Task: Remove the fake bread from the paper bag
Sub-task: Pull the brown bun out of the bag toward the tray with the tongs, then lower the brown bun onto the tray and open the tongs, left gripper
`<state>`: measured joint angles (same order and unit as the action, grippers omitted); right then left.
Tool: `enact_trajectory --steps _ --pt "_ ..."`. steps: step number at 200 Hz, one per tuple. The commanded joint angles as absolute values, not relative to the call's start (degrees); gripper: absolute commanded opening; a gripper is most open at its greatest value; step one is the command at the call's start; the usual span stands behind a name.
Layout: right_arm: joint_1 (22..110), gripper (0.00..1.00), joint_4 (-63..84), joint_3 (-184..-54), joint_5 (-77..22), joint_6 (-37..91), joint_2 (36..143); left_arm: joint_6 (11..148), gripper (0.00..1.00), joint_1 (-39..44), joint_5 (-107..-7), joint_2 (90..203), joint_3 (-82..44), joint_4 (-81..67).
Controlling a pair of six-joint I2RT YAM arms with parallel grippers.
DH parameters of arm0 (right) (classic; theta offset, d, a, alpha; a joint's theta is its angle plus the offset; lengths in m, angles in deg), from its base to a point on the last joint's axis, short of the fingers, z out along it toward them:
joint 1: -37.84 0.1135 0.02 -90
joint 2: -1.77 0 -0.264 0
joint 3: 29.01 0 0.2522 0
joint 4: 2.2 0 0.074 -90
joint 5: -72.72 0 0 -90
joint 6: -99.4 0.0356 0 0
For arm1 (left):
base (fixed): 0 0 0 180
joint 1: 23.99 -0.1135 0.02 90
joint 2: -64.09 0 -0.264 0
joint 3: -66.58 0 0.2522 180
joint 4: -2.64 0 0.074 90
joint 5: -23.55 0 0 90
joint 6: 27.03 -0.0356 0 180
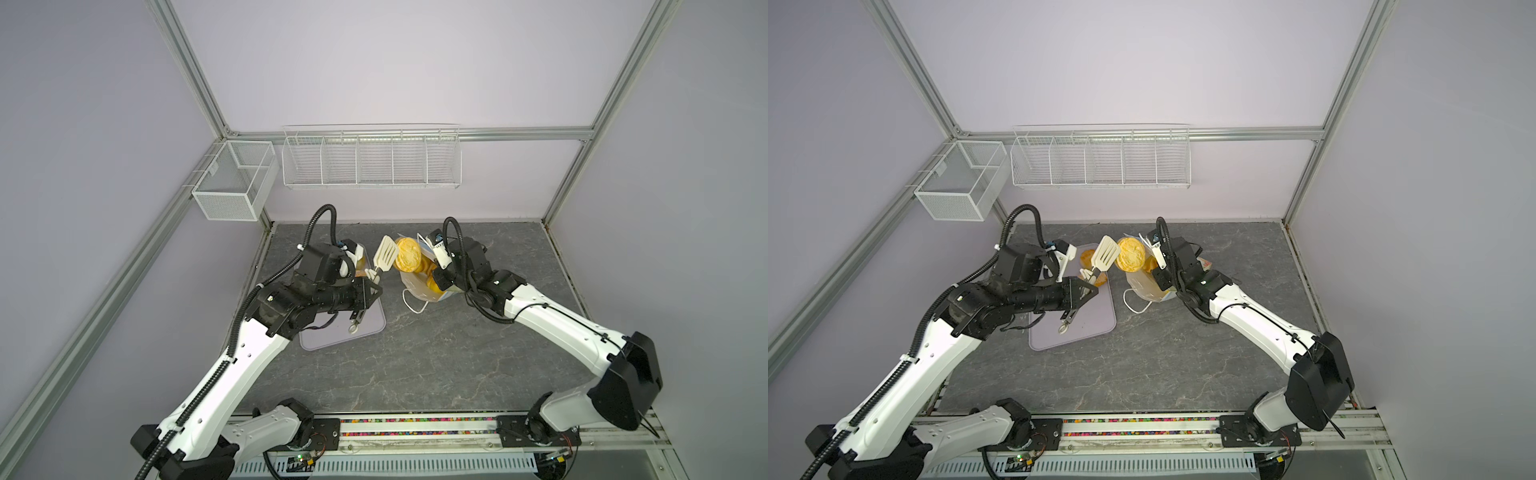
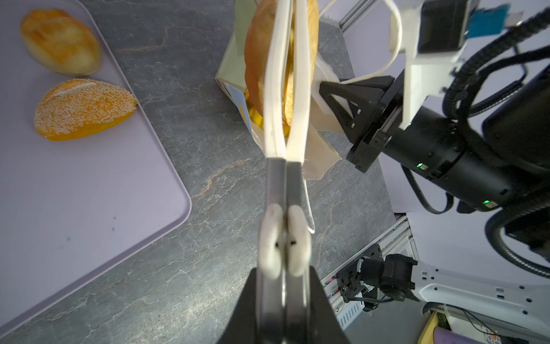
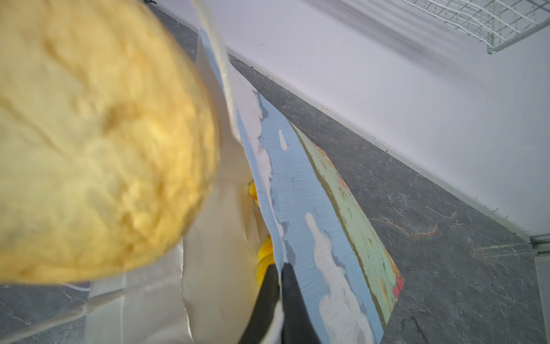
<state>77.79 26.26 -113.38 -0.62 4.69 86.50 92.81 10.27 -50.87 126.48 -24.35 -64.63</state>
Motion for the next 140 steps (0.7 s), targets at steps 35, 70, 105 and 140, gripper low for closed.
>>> enact_trajectory --steps 35,70,105,140 --pt "77.87 0.07 26.24 -115.54 -1.38 4.77 88.7 89.99 0.0 -0.18 -45.64 121.19 -24.12 -68.25" --pt "77.84 0.07 26.55 -115.55 -1.5 4.54 88.34 86.59 0.0 -9.68 -43.21 120.96 -16.64 -69.75" --pt "77.83 0.07 27.79 -115.37 -0.74 3.32 86.71 84.27 0.0 -14.68 -45.22 122.77 -9.94 -68.59" --pt "77.64 0.07 28.35 -114.95 0.82 2.06 84.55 82.03 0.0 -15.42 -53.72 126.87 -10.08 -71.13"
